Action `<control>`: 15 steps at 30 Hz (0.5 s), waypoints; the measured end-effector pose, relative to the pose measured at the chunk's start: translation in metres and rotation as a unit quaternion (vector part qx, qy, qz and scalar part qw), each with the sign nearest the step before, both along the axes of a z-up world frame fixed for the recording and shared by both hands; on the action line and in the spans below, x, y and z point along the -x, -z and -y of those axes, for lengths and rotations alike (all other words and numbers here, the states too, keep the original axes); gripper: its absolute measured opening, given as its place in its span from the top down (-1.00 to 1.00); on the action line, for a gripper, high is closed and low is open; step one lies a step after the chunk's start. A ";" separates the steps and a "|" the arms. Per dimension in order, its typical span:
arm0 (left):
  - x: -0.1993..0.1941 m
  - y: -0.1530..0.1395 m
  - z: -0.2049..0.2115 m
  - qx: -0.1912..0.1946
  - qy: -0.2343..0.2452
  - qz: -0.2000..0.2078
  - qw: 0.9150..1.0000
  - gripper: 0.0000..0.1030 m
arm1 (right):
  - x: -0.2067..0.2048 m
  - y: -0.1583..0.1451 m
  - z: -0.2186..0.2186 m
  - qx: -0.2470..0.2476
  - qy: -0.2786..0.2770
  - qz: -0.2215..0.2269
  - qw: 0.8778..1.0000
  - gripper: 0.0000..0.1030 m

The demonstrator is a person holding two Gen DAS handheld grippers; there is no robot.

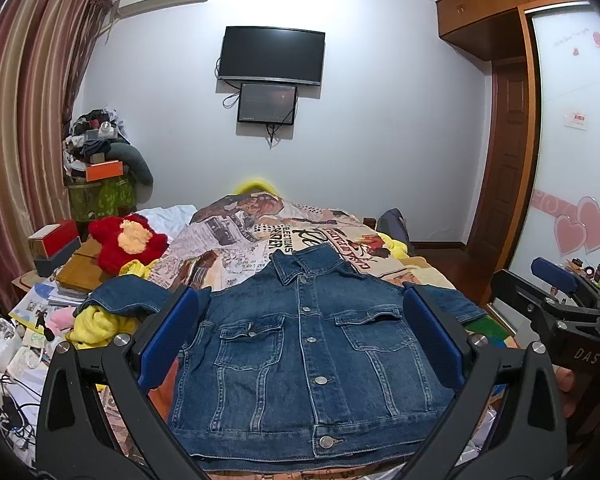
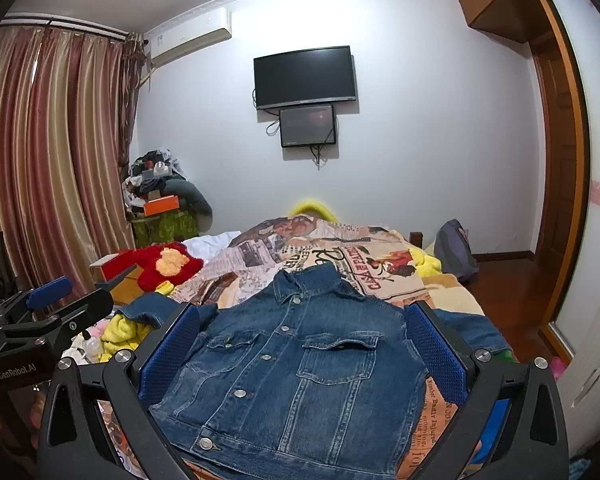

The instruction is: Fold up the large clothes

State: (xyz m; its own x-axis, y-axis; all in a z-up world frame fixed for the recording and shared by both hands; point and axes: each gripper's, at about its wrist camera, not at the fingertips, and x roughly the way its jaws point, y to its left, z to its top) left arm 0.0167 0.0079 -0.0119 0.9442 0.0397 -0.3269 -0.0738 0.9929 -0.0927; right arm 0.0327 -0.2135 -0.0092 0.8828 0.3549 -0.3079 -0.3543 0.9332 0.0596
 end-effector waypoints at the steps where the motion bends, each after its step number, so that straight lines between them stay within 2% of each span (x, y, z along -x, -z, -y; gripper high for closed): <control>1: -0.001 0.000 -0.001 0.000 -0.001 -0.001 1.000 -1.00 | -0.002 0.002 -0.001 0.000 0.000 -0.002 1.000 -1.00; 9: -0.017 0.006 -0.012 0.003 -0.014 -0.012 1.000 -1.00 | -0.021 0.004 -0.009 0.006 -0.002 -0.020 1.000 -1.00; 15: -0.045 0.014 -0.036 0.005 -0.043 -0.025 0.999 -1.00 | -0.063 0.008 -0.019 0.009 -0.007 -0.040 0.999 -1.00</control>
State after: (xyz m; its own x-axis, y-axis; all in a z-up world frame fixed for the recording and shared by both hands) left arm 0.0615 0.0438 -0.0255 0.9201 0.1162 -0.3741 -0.1634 0.9818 -0.0969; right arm 0.0959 -0.1945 -0.0171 0.8501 0.3606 -0.3838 -0.3623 0.9294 0.0707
